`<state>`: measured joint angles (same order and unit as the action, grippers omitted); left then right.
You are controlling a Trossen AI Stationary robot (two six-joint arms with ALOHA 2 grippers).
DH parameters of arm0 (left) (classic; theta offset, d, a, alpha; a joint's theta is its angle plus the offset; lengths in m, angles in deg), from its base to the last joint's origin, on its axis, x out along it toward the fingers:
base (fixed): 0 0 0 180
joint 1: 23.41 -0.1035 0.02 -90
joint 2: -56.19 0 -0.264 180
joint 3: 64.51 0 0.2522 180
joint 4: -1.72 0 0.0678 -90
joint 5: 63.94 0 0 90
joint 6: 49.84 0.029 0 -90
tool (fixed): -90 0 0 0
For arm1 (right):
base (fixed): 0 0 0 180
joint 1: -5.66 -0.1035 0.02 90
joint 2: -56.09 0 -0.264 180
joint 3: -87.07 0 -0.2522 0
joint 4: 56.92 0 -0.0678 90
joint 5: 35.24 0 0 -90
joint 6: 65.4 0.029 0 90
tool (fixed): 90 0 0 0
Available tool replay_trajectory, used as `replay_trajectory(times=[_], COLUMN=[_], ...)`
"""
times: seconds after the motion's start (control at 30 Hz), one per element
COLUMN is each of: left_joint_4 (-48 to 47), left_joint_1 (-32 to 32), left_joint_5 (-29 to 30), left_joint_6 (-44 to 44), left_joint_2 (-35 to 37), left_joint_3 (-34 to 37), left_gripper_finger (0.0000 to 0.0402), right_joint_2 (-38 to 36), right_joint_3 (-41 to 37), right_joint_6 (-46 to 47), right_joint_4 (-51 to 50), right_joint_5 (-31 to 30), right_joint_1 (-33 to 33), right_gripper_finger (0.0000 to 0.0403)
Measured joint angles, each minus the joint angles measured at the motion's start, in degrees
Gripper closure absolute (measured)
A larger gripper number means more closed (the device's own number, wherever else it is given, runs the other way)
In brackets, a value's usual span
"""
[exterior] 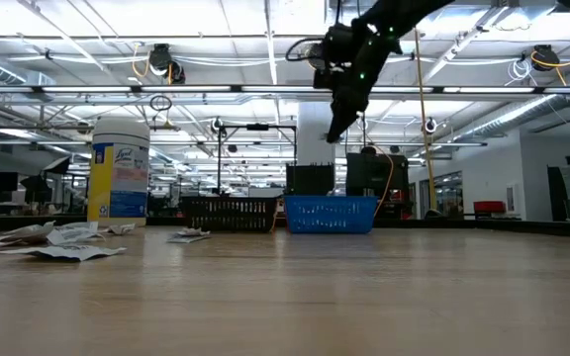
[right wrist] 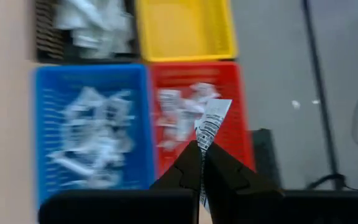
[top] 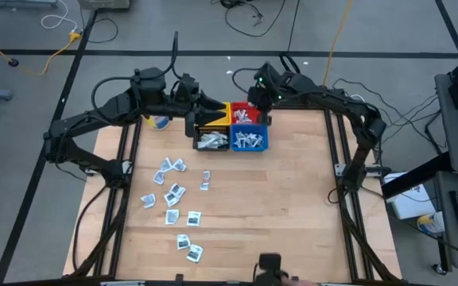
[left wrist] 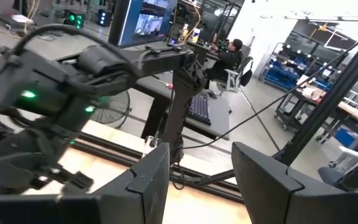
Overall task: Pick & Place First Aid Supplies
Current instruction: Put the orange ointment pack into the red basket
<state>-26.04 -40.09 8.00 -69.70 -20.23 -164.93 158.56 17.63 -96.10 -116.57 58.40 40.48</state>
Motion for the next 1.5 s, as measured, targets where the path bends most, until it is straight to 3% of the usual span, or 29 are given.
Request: replay_trajectory(times=[0.33, 1.03, 1.17, 1.37, 1.5], left_joint_4=[0.02, -2.19, -3.84, -4.24, -4.24], left_joint_1=[-1.34, -1.99, -1.99, -1.99, -1.99], left_joint_5=[0.13, 0.16, 0.17, 0.17, 0.17], left_joint_6=[0.27, -1.62, -1.99, -2.35, -2.39], left_joint_2=[-0.02, -0.07, -0.07, -0.07, -0.07], left_joint_3=[0.0, 0.0, 0.0, 0.0, 0.0], left_gripper_finger=[0.0224, 0.0224, 0.0224, 0.0224, 0.0224], right_joint_2=[2.14, 17.49, 17.46, 16.97, 15.51], right_joint_3=[0.01, -0.03, -0.03, -0.02, -0.09], right_joint_6=[-6.65, -7.34, -6.9, -5.43, 0.57], right_joint_4=[4.27, 9.45, 9.97, 9.24, 10.16], right_joint_5=[-0.7, -0.61, -0.66, -0.46, 1.27], right_joint_1=[5.3, 4.12, 3.61, 3.57, 3.64], right_gripper_finger=[0.0403, 0.0396, 0.0361, 0.027, 0.023])
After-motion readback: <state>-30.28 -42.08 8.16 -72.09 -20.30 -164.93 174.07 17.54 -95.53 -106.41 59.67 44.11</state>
